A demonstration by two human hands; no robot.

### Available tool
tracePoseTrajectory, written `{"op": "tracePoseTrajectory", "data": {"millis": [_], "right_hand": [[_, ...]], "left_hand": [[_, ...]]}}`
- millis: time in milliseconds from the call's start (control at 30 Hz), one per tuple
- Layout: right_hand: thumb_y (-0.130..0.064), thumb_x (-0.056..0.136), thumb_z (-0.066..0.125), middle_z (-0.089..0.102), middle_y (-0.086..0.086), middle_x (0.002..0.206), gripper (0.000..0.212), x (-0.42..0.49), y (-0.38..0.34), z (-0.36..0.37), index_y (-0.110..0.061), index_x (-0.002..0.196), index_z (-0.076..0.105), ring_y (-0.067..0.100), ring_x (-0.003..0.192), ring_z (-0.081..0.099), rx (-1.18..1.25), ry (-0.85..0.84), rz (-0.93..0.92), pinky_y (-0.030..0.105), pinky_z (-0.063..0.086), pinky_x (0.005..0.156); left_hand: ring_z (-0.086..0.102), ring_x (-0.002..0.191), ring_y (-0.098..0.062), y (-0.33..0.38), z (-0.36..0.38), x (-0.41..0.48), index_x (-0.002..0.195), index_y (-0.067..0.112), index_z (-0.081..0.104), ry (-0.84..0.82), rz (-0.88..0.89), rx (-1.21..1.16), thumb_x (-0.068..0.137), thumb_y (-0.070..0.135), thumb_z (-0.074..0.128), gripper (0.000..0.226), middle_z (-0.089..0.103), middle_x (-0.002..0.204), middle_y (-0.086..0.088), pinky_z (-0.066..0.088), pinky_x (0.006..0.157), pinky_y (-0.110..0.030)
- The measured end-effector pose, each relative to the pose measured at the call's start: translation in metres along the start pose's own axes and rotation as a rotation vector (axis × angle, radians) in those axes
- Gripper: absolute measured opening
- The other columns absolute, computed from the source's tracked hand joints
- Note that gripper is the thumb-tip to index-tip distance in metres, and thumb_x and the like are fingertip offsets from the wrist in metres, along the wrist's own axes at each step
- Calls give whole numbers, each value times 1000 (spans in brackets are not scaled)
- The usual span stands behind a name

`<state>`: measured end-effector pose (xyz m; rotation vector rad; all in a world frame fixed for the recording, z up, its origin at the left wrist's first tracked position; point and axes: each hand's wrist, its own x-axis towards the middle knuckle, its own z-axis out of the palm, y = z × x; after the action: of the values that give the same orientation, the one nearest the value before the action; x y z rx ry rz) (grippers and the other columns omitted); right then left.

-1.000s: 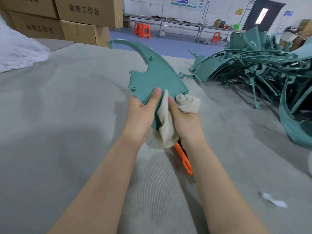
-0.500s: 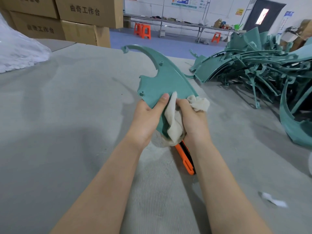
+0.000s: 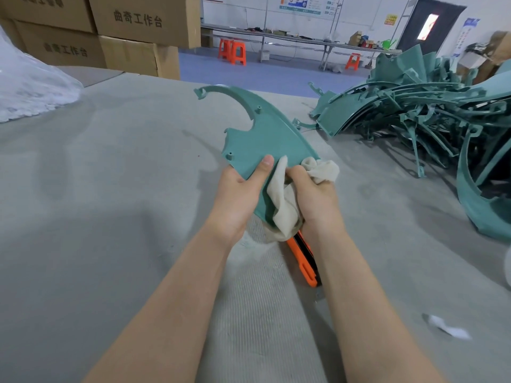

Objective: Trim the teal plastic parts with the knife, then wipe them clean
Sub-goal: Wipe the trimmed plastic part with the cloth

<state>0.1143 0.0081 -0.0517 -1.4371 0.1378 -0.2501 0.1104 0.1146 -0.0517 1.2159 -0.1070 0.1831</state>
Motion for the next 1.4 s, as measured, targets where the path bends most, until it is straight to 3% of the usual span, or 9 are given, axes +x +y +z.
{"op": "tracePoseTrajectory", "data": {"millis": [233, 433, 533, 633, 700, 833, 1000, 1267, 1400], "right_hand": [[-13, 80, 58, 64, 4, 79, 4, 0, -2, -2, -17, 79, 59, 19, 79, 63, 16, -48, -4, 45, 54, 80], [-25, 86, 72, 70, -5, 75, 12, -4, -2, -1, -14, 82, 68, 8, 72, 67, -13, -69, -24, 27, 56, 69], [-39, 91, 63, 65, -2, 82, 27, 2, -1, -2, -12, 88, 61, 12, 77, 62, -162, 78, -75, 30, 52, 73], [-42, 98, 50, 62, -5, 84, 27, 6, -2, -6, -18, 87, 58, 5, 72, 55, -232, 149, -102, 16, 45, 64], [-40, 96, 54, 65, -3, 82, 26, 5, -2, -6, -16, 89, 60, 7, 70, 60, -230, 98, -72, 11, 45, 59], [-28, 85, 73, 69, -1, 70, 21, -3, -1, 2, -9, 86, 66, 1, 65, 62, -137, -5, -99, 15, 50, 62], [-42, 96, 54, 62, -12, 74, 23, 2, -3, -5, -28, 77, 57, -4, 64, 58, -149, 145, -23, 11, 46, 55], [-21, 83, 67, 61, 2, 72, 9, -7, -7, 2, -15, 81, 60, 7, 64, 59, -30, 0, -7, 20, 47, 56], [-18, 84, 62, 62, -5, 65, 12, -4, -6, -2, -17, 73, 59, 8, 64, 61, -34, -7, 43, 23, 49, 59]], "left_hand": [[69, 100, -15, 4, -3, 0, 109, 14, 67, 9, -35, -31, 95, 17, 58, 16, 74, 106, -1, 55, 88, -31], [68, 104, -17, 8, -3, 0, 108, 13, 67, 15, -24, -24, 95, 15, 58, 16, 72, 109, -4, 52, 96, -38], [66, 107, -15, 8, 0, -2, 109, 18, 66, -28, -24, -49, 96, 14, 57, 16, 71, 113, -1, 51, 97, -35], [66, 107, -13, 7, -1, -3, 113, 19, 64, -61, -29, -51, 96, 16, 57, 19, 71, 114, 2, 51, 97, -33], [66, 107, -14, 6, -2, -2, 115, 17, 64, -39, -27, -58, 96, 16, 57, 21, 71, 114, 1, 51, 97, -34], [67, 105, -18, 5, -2, 1, 107, 16, 66, 1, 0, -55, 96, 14, 57, 15, 72, 109, -3, 51, 96, -37], [66, 107, -11, 4, 2, -3, 107, 23, 66, -52, 10, 12, 96, 16, 58, 16, 72, 111, 5, 50, 97, -34], [70, 97, -12, 4, -1, -2, 97, 23, 68, -49, 26, 31, 95, 18, 59, 10, 75, 98, 4, 54, 84, -28], [69, 100, -13, 4, -1, -2, 100, 22, 68, -38, 6, 37, 95, 18, 59, 11, 74, 103, 2, 54, 91, -33]]}}
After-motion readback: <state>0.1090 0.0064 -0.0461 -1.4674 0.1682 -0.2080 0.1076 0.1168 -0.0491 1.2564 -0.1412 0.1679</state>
